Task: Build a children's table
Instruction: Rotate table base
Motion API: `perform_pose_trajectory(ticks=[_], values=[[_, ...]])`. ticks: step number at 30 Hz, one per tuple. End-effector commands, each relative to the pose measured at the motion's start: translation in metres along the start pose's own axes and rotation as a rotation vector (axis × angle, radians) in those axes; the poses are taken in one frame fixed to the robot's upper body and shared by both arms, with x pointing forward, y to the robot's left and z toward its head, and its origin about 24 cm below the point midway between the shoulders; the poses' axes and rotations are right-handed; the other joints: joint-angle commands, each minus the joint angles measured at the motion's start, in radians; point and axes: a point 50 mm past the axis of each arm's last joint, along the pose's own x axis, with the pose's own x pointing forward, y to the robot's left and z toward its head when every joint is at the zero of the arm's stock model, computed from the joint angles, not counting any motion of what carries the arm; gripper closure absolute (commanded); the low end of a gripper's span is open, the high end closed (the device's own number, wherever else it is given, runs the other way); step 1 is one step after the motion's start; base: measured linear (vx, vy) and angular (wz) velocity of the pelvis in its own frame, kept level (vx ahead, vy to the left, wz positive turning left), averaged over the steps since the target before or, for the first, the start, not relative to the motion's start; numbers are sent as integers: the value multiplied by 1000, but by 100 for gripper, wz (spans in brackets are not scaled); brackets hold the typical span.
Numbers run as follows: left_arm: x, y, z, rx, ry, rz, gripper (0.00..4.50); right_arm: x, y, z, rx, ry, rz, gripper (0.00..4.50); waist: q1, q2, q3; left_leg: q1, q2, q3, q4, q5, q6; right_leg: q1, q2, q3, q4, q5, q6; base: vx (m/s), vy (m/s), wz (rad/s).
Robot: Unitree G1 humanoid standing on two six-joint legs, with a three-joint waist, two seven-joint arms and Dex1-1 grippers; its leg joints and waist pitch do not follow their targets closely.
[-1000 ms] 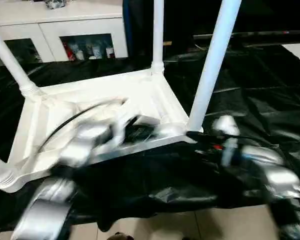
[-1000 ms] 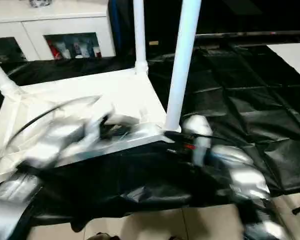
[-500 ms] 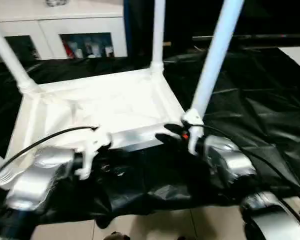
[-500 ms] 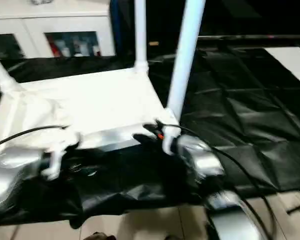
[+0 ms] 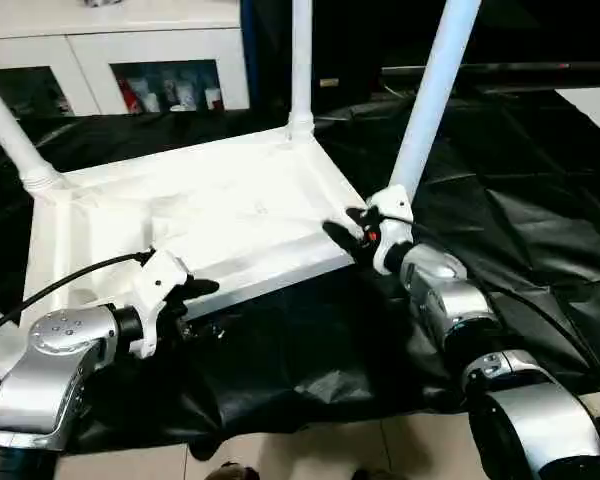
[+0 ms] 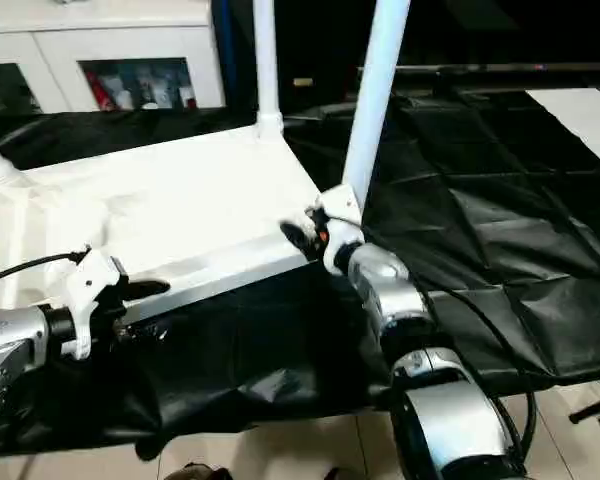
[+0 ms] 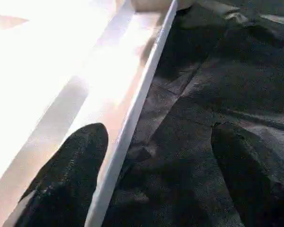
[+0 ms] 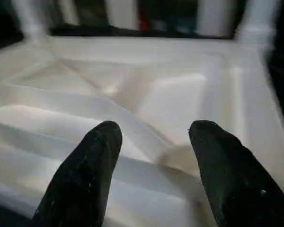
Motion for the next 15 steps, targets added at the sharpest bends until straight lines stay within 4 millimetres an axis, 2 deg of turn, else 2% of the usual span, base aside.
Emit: perform_pose_trajectory(ticks=[1,5,9,12,13,15], values=[[-4,-1,4,-2,-11,-16,10,-4,5,3,-4,-5,107,183,2,7,-64,26,70,-39,-83,-278,25,42,-61,57,-47,-229,-241,0,0,0],[-7,-2,8,-16,-33,-42,3,-16,14,-2,32,45,315,183,7,5,-62,27,71,-40,-83,-291,31,42,-60,57,-53,-287,-231,0,0,0],[-11,-10,9,-39,-27,-114,3,-28,18,-17,23,205,461,183,10,3,-57,31,73,-43,-86,-330,9,36,-64,58,-62,-373,-215,0,0,0],[-15,-15,9,-58,-14,-154,3,-28,18,-24,28,269,468,183,7,1,-55,29,71,-45,-87,-330,-1,35,-65,59,-63,-391,-215,0,0,0],[-16,-17,8,-66,-8,-165,3,-28,18,-25,26,283,464,183,7,2,-56,33,71,-43,-85,-330,-4,32,-65,60,-63,-387,-218,0,0,0],[-23,-19,4,-83,20,-156,3,-17,15,-25,19,290,367,183,5,-3,-48,26,72,-47,-89,-332,-5,31,-66,61,-61,-386,-223,0,0,0]])
